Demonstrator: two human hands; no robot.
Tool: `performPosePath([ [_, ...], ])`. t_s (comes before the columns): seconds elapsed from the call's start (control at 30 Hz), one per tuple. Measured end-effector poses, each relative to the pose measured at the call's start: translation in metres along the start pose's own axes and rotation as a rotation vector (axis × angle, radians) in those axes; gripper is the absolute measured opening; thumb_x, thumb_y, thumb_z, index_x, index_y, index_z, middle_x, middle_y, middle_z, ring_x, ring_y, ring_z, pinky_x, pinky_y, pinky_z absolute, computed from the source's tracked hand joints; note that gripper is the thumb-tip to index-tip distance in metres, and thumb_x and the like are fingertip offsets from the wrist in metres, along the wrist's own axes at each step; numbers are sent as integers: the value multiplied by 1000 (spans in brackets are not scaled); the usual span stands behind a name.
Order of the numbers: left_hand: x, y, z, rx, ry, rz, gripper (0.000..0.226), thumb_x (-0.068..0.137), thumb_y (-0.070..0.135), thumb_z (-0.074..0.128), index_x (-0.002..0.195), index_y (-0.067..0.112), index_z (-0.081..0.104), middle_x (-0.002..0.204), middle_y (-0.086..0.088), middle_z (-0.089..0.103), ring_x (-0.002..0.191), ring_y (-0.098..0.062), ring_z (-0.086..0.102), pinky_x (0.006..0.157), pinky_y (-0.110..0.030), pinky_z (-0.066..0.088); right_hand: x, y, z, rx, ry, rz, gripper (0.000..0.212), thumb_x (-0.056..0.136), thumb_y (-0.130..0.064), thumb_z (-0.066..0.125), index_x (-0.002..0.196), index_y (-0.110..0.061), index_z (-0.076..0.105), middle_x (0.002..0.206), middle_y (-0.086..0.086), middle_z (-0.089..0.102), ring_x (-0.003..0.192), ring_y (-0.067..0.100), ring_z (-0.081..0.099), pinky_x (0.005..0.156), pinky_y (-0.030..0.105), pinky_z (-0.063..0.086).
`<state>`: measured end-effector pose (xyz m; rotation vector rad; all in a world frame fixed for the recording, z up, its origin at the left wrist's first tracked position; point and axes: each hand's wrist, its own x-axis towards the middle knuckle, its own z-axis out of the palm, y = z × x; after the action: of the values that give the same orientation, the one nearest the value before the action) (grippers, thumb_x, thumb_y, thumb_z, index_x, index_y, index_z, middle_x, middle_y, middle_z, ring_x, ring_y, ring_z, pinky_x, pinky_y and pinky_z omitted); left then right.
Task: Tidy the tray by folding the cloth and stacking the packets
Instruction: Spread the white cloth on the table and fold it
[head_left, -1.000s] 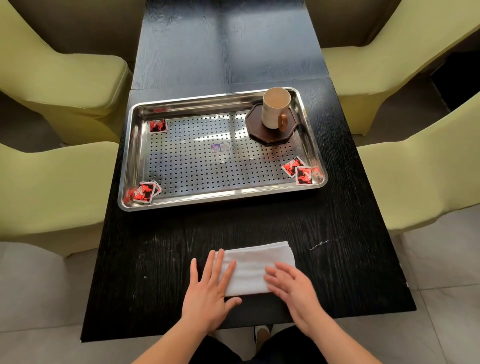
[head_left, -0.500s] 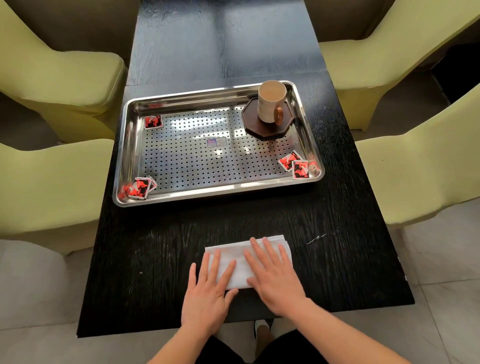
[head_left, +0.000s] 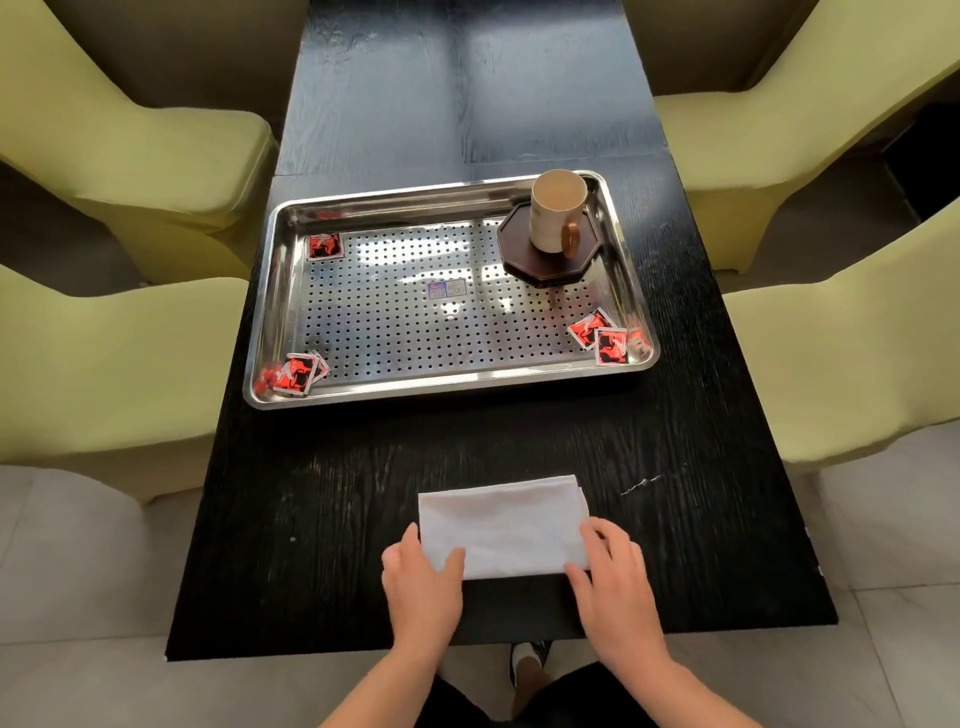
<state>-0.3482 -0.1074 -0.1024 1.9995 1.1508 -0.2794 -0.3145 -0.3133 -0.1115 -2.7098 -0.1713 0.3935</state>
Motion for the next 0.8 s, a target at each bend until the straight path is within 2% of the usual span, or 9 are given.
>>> performPosePath([
  [0.07, 10, 10, -2, -115, -18, -156, 67, 89, 34, 70, 145, 13, 41, 132, -10, 52, 115, -27, 56, 94, -41, 49, 9, -13, 0, 184, -15, 284, 50, 96, -28, 61, 142, -13, 48, 142, 4, 46, 119, 18, 50, 96, 33, 49],
  [0.17, 22, 17, -6, -240, -77, -281, 36, 88, 30, 69, 118, 12, 59, 105, -5, 65, 95, -24, 63, 87, -45, 56, 23, -23, -4, 314, -10, 497, 55, 96, -33, 60, 145, -13, 45, 138, 6, 49, 106, 16, 56, 89, 33, 49],
  [0.23, 28, 15, -9, -291, -121, -283, 18, 90, 24, 66, 99, 9, 66, 95, -9, 68, 87, -24, 65, 80, -44, 58, 31, -26, -6, 375, -23, 585, 57, 93, -34, 65, 143, -13, 47, 119, 3, 59, 97, 13, 52, 84, 32, 46],
  [0.3, 32, 12, -14, -358, -160, -263, 15, 92, 20, 63, 85, 7, 69, 91, -13, 70, 83, -25, 65, 67, -38, 54, 37, -31, -6, 415, -79, 640, 52, 89, -31, 69, 136, -13, 53, 98, -3, 64, 93, 15, 57, 81, 33, 49],
  [0.4, 39, 8, -25, -451, -160, -219, 12, 95, 18, 60, 88, 12, 69, 93, -10, 71, 86, -25, 67, 67, -35, 54, 48, -39, -4, 468, -161, 595, 12, 86, -25, 68, 93, -15, 70, 83, 0, 68, 82, 19, 65, 75, 40, 56],
  [0.47, 46, 5, -34, -497, -134, -196, 10, 96, 19, 60, 92, 16, 69, 94, -9, 71, 87, -24, 68, 69, -37, 58, 58, -49, -4, 541, -212, 536, 13, 88, -23, 67, 81, -12, 69, 81, 5, 68, 77, 20, 66, 69, 36, 54],
  [0.57, 60, 0, -49, -540, -78, -201, 7, 96, 20, 61, 95, 20, 67, 96, -6, 71, 89, -22, 69, 72, -38, 60, 77, -70, -6, 584, -238, 456, 9, 89, -24, 65, 84, -16, 68, 85, 2, 69, 80, 18, 67, 71, 33, 56],
  [0.7, 75, -8, -66, -586, -2, -222, 5, 96, 18, 62, 95, 21, 66, 99, -6, 70, 91, -23, 68, 68, -34, 59, 98, -91, 1, 541, -244, 362, 2, 90, -25, 65, 91, -23, 65, 92, -4, 68, 84, 13, 65, 79, 37, 60],
  [0.8, 80, -14, -73, -605, -7, -270, 9, 95, 15, 62, 103, 16, 66, 103, -7, 69, 95, -26, 68, 72, -40, 62, 99, -103, 8, 452, -289, 321, 22, 90, -22, 66, 111, -21, 61, 107, -2, 64, 94, 13, 61, 85, 35, 56],
])
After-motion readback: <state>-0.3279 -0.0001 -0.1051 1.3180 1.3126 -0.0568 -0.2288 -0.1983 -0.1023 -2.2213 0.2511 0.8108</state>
